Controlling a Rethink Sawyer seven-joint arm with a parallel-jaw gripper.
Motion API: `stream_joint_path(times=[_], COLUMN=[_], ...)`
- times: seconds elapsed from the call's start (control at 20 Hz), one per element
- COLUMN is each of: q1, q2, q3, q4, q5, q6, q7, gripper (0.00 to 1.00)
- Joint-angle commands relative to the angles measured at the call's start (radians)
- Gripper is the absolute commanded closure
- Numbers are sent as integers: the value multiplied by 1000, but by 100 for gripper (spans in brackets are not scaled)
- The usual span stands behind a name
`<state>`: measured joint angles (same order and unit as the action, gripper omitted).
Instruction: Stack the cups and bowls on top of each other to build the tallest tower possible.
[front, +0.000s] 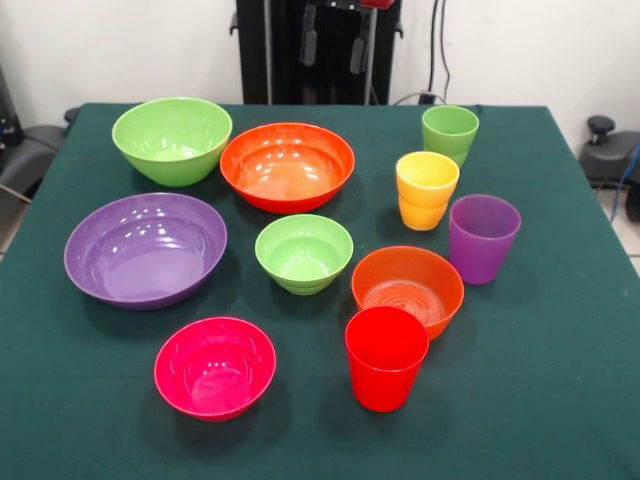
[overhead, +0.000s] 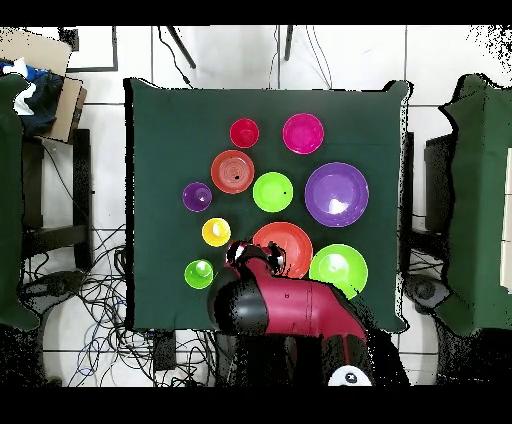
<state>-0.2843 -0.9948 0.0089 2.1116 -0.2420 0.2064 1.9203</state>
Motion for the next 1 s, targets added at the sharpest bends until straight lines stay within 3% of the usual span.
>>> stream_joint_path(times=[0.05, 0.5, 1.0], q1=[-145, -124, -95], q2=[-23, 56, 109], q3=[184, 162, 138], q4=[36, 19, -12], q5=[13, -71, -74], q6=[210, 114, 68], q7=[-110, -21, 17], gripper=[0, 0, 0])
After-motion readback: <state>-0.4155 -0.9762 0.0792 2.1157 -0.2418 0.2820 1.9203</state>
